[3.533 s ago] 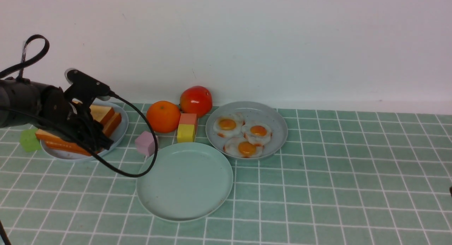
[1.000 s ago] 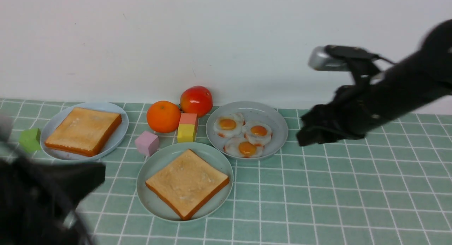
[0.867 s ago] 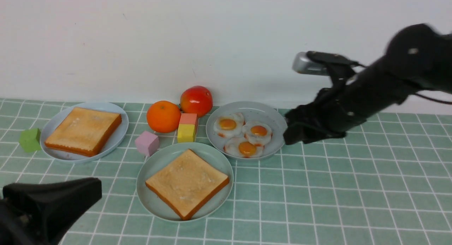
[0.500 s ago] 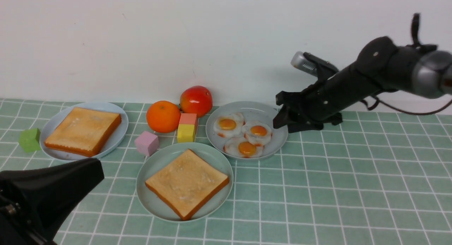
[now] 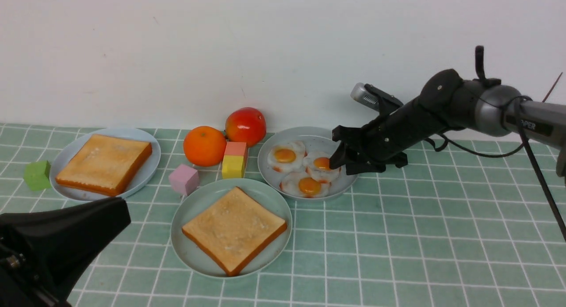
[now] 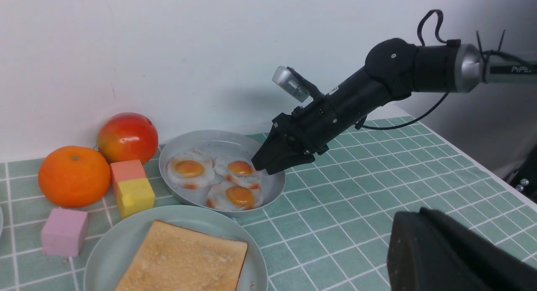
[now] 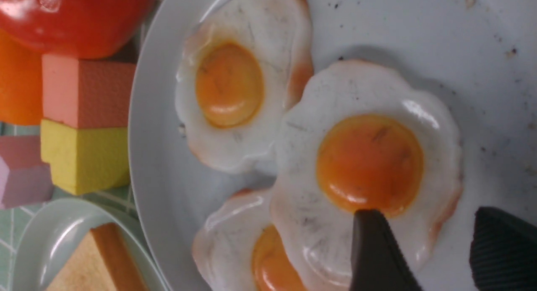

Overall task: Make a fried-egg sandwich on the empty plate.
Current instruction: Use the right arm to grab a fried egg

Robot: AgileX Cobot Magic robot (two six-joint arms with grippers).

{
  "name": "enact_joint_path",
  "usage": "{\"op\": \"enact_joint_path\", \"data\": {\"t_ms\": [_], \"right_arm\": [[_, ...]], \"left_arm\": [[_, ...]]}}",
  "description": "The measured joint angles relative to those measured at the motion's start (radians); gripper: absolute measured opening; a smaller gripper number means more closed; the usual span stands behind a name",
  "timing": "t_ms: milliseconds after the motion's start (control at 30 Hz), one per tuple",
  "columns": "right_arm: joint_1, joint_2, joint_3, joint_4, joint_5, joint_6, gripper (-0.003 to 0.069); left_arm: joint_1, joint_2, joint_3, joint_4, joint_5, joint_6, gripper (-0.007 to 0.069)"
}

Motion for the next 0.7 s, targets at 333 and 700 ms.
{"op": "enact_joint_path", "data": {"t_ms": [333,700], "right_arm": [[0.008,0.021,-0.007,0.029,-0.033,0.001,0.0353],[0.008,0.038,-0.017,0.045,-0.048,-0.026,0.0347]], "left_arm": [[0.000,0.000,0.000,0.000,-0.001,-0.003,-0.0013],[0.000,0.000,0.000,-0.004,-0.002,-0.003,-0.0011]]}}
